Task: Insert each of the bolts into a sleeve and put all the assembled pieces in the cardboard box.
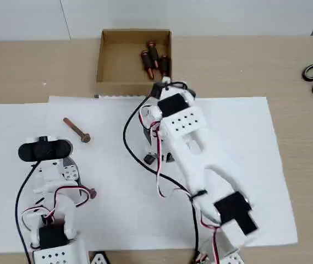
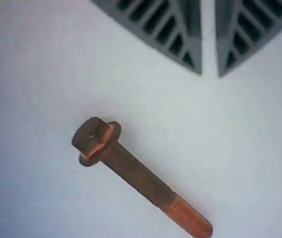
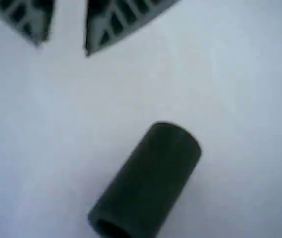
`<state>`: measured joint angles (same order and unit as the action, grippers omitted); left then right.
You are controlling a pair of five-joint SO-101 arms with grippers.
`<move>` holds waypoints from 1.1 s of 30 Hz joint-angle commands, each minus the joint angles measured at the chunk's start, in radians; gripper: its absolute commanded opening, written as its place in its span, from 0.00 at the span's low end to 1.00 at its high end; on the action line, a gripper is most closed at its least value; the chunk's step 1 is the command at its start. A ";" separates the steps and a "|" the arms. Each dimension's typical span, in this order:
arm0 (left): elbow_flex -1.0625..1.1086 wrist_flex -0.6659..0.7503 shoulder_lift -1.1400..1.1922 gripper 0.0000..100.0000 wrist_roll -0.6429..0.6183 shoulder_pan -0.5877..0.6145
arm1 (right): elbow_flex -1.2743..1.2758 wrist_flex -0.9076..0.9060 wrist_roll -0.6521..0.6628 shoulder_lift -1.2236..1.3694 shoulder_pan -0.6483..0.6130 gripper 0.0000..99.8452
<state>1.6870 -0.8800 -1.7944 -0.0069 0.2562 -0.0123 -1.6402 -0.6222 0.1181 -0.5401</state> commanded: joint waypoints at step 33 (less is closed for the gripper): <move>-0.005 0.023 -0.006 0.01 0.002 0.006 | -0.292 0.176 -0.008 0.314 -0.093 0.18</move>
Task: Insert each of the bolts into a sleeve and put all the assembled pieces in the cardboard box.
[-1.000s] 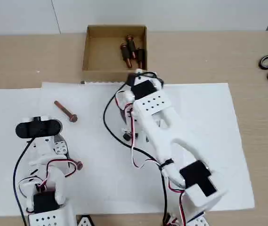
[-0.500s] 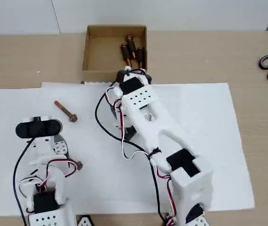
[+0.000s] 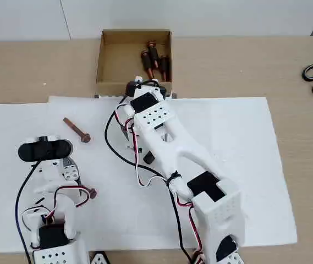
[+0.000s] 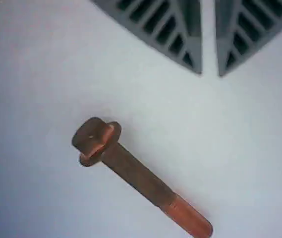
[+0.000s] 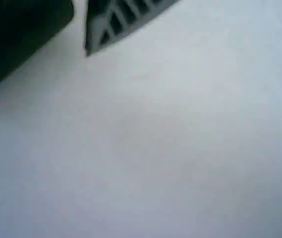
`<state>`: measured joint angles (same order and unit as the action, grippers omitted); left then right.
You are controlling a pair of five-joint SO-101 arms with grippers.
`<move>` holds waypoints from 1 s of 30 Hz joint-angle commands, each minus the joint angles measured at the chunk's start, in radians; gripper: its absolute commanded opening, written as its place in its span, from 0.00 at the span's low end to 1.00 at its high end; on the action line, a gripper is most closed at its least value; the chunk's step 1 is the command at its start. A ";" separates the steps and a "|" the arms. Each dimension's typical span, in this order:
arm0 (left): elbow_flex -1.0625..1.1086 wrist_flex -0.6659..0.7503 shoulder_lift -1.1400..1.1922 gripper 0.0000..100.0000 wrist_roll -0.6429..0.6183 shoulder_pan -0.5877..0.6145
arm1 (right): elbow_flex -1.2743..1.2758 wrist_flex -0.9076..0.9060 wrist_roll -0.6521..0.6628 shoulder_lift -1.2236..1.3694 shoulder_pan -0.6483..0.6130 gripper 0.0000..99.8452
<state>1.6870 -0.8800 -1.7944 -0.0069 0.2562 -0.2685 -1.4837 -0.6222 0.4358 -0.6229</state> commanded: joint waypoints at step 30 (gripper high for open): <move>-0.005 0.025 -0.006 0.01 0.002 0.005 | -0.041 0.016 -0.002 -0.081 -0.007 0.00</move>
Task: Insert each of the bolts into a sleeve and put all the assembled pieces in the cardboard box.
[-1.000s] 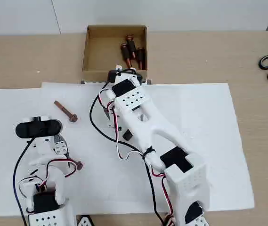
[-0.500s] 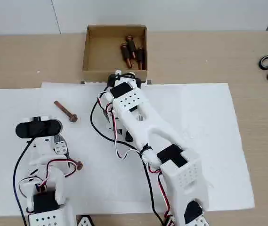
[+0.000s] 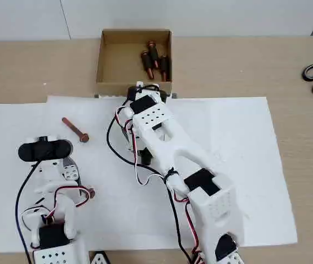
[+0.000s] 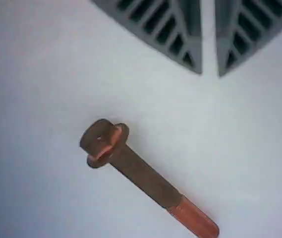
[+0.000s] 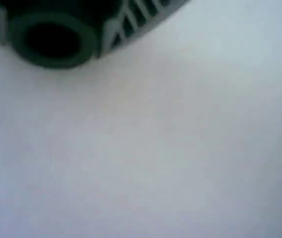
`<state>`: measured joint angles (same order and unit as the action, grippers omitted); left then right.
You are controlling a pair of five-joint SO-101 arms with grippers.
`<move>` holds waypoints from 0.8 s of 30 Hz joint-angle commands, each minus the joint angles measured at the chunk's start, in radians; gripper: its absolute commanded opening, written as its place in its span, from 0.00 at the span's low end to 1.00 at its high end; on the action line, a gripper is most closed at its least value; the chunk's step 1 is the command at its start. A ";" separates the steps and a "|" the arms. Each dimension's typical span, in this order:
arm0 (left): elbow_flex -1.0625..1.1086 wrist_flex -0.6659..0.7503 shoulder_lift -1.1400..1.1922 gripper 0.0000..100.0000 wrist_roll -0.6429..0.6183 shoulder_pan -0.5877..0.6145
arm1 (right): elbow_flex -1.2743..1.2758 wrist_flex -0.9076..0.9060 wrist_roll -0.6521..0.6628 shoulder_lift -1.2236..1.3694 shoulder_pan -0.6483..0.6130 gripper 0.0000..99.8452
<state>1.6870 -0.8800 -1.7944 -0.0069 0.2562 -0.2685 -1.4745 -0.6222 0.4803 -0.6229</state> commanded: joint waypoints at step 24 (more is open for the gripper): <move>-0.435 -0.327 0.060 0.01 0.141 -0.015 | 0.212 -0.197 0.249 -0.777 0.438 0.00</move>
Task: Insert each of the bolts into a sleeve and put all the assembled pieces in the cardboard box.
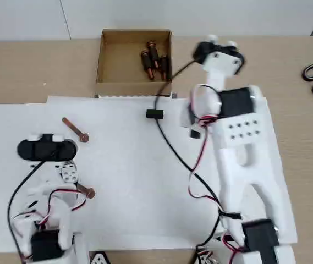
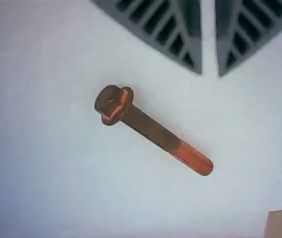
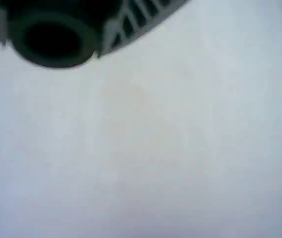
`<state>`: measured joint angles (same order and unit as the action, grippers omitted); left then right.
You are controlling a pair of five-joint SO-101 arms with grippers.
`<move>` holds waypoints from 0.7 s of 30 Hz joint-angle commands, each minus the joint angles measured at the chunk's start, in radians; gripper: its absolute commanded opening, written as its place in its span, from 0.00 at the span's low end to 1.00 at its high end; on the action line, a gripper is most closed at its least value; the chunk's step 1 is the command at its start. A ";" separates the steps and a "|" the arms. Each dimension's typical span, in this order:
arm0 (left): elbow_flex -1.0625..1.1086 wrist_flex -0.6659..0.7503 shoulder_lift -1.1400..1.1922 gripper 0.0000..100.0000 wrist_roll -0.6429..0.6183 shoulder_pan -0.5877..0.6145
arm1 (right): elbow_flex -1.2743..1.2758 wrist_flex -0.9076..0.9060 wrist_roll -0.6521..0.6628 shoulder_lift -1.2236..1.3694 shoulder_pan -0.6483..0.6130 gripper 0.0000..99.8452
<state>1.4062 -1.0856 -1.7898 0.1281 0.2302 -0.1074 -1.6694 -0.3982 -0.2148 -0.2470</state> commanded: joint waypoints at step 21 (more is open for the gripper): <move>-1.007 -0.667 1.096 0.01 0.276 0.011 | 0.692 0.142 0.092 -0.591 0.323 0.00</move>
<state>0.4473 -1.7146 -0.7465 0.3521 0.2378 0.5508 -1.5681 -0.3307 -0.7196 0.0522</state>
